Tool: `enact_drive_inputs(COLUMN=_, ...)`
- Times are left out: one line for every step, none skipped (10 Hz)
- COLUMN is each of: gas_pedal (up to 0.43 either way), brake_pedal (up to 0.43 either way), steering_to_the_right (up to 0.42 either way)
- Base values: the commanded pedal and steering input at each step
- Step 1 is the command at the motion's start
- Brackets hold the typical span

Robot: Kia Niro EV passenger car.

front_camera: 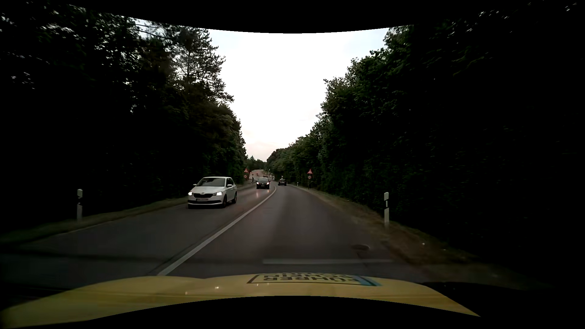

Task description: Follow the waypoints while adhering to traffic rules and regulations

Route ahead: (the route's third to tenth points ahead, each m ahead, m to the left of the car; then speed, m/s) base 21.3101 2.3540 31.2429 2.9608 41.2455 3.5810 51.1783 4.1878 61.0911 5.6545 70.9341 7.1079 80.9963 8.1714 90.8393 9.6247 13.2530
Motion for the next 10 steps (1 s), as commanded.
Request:
enact_drive_inputs(gas_pedal=0.039, brake_pedal=0.000, steering_to_the_right=-0.007)
enact_drive_inputs(gas_pedal=0.039, brake_pedal=0.000, steering_to_the_right=-0.008)
enact_drive_inputs(gas_pedal=0.039, brake_pedal=0.000, steering_to_the_right=-0.008)
enact_drive_inputs(gas_pedal=0.039, brake_pedal=0.000, steering_to_the_right=-0.008)
enact_drive_inputs(gas_pedal=0.039, brake_pedal=0.000, steering_to_the_right=-0.007)
enact_drive_inputs(gas_pedal=0.039, brake_pedal=0.000, steering_to_the_right=-0.008)
enact_drive_inputs(gas_pedal=0.039, brake_pedal=0.000, steering_to_the_right=-0.008)
enact_drive_inputs(gas_pedal=0.039, brake_pedal=0.000, steering_to_the_right=-0.007)
enact_drive_inputs(gas_pedal=0.039, brake_pedal=0.000, steering_to_the_right=-0.008)
enact_drive_inputs(gas_pedal=0.039, brake_pedal=0.000, steering_to_the_right=-0.007)
